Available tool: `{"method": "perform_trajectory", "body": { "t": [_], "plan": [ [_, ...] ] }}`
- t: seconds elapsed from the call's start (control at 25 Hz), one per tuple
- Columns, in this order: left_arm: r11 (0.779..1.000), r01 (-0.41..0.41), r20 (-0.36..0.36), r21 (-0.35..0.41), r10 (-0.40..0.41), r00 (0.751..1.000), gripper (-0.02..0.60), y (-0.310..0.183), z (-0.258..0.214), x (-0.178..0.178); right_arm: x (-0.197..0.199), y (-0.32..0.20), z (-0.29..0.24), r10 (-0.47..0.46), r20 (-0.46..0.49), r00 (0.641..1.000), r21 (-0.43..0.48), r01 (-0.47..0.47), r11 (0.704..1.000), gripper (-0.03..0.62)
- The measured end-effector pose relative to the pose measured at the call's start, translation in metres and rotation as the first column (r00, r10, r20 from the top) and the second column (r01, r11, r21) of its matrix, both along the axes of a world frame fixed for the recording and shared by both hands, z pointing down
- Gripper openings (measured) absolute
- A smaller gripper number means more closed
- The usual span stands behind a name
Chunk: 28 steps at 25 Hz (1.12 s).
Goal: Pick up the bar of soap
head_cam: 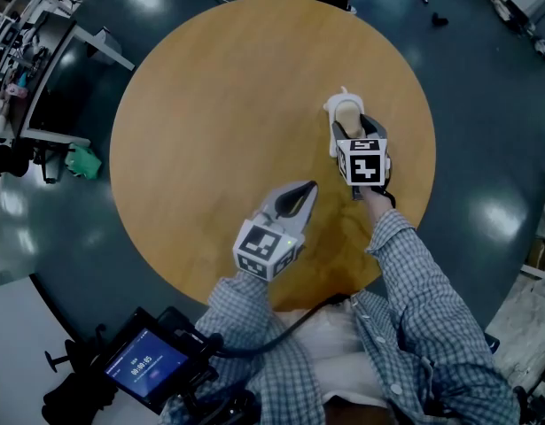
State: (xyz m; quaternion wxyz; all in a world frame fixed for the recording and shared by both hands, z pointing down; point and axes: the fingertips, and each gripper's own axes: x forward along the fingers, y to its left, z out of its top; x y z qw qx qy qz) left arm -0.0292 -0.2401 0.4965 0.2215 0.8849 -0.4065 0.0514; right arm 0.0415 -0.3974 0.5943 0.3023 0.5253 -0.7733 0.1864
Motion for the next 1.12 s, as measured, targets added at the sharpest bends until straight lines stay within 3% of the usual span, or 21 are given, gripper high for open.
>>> {"method": "perform_trajectory", "body": {
  "t": [0.64,0.8,1.12],
  "plan": [
    [0.999,-0.004,-0.033,0.046,0.006,0.999,-0.002,0.005,-0.011,0.001,-0.002,0.024,-0.056,-0.001,0.184,0.983,0.105,-0.019,0.994,0.259],
    [0.997,-0.002,-0.041,0.078,0.005,0.999,-0.002,0.012,-0.024,0.0,-0.001,0.055,-0.098,-0.022,0.299,0.954,0.154,-0.025,0.988,0.259],
    [0.991,0.021,-0.053,0.13,-0.014,0.999,-0.002,0.042,-0.057,-0.003,0.019,0.142,-0.195,-0.061,0.511,0.857,0.242,-0.076,0.967,0.259]
  ]
}}
